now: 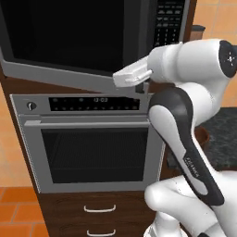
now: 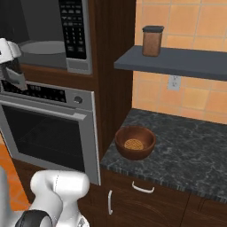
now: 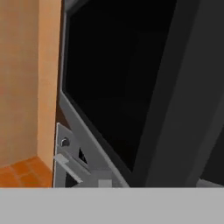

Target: Open the microwave, place the bowl with waffle inside the microwave, then close the microwave door and turn it on.

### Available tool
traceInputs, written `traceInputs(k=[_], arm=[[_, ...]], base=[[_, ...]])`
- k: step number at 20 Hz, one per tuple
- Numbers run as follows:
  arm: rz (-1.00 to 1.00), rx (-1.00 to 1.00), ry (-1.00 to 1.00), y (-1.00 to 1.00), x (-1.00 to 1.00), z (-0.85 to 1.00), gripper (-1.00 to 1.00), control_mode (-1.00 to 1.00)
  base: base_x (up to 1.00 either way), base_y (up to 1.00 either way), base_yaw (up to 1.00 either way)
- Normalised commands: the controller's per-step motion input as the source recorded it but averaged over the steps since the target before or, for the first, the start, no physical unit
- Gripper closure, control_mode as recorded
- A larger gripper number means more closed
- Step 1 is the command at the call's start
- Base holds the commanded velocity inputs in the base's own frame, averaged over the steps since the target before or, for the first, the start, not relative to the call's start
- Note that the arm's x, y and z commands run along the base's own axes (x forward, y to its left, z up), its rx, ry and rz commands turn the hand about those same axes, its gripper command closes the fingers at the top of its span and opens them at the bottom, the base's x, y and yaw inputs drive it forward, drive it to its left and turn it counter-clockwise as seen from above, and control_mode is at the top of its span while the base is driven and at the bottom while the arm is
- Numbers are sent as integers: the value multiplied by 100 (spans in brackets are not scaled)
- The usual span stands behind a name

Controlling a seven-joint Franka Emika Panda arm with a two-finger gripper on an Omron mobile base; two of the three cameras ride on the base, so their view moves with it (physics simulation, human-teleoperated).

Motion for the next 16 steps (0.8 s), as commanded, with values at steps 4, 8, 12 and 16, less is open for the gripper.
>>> traceInputs(k=[4, 8, 12, 16], arm=[[7, -33, 0, 100, -100, -2, 100, -100], [5, -19, -5, 83, -100, -1, -100, -100], [-4, 2, -24, -55, -100, -1, -100, -100], [-6, 14, -21, -92, -100, -5, -100, -100]], base=[[0, 0, 0], [0, 0, 0], [0, 0, 0], [0, 0, 0]])
